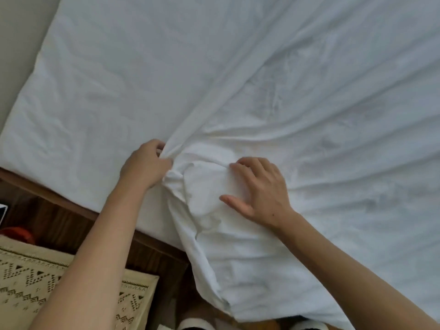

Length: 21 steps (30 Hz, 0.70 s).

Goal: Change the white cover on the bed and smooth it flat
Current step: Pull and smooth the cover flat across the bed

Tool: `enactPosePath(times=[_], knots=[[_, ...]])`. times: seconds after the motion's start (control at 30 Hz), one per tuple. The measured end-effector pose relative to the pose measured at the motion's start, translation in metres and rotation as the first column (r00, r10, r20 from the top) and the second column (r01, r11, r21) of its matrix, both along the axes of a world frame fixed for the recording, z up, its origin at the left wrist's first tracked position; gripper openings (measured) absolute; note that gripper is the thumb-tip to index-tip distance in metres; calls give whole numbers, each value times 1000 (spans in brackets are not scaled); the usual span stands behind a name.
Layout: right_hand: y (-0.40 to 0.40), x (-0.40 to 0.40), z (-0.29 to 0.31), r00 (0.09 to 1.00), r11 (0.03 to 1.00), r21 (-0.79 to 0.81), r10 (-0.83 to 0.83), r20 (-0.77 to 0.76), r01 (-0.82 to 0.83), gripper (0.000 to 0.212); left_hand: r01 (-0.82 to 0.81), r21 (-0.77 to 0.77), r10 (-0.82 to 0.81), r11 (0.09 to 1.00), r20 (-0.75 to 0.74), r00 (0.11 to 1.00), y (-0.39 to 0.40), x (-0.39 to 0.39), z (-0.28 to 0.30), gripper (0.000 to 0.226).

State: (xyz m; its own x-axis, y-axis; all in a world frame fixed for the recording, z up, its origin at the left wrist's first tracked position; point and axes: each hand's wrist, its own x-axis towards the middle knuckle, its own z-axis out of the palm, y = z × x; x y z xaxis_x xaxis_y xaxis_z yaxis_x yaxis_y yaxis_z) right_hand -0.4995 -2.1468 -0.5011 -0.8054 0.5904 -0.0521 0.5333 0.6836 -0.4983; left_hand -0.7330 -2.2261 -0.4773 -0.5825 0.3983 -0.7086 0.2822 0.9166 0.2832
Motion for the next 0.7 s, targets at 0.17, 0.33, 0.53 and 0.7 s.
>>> enactPosePath(times=[0.17,0.33,0.53,0.7], knots=[[-32,-7,4,989,998,56,-10,144,2,58,-18,-210,84,978,308,948,-39,29,12,44],[-40,14,7,973,972,99,-220,69,213,58,-70,-75,79,995,115,990,-55,88,12,64],[-93,48,9,891,921,-47,-360,275,387,60,-29,159,68,987,-244,967,-59,146,11,101],[-107,50,4,932,927,-198,-269,242,319,59,104,369,73,923,-435,898,-63,172,8,70]])
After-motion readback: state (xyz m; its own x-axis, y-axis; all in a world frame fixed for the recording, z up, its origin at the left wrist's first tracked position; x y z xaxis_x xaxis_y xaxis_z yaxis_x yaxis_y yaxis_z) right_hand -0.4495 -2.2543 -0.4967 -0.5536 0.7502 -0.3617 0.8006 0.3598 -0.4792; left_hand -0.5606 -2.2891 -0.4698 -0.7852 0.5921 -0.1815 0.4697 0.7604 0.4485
